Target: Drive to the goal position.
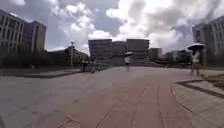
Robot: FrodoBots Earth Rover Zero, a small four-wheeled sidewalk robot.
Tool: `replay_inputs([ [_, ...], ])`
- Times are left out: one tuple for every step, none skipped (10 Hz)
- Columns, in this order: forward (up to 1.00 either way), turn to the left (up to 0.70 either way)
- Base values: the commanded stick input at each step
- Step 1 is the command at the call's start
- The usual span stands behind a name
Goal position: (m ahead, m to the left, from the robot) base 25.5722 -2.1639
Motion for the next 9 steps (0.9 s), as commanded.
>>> replay_inputs([
  [1.0, -0.24],
  [1.0, -0.15],
  [1.0, -0.03],
  [1.0, -0.13],
  [1.0, -0.22],
  [1.0, 0.0],
  [1.0, -0.14],
  [1.0, -0.25],
  [1.0, -0.17],
])
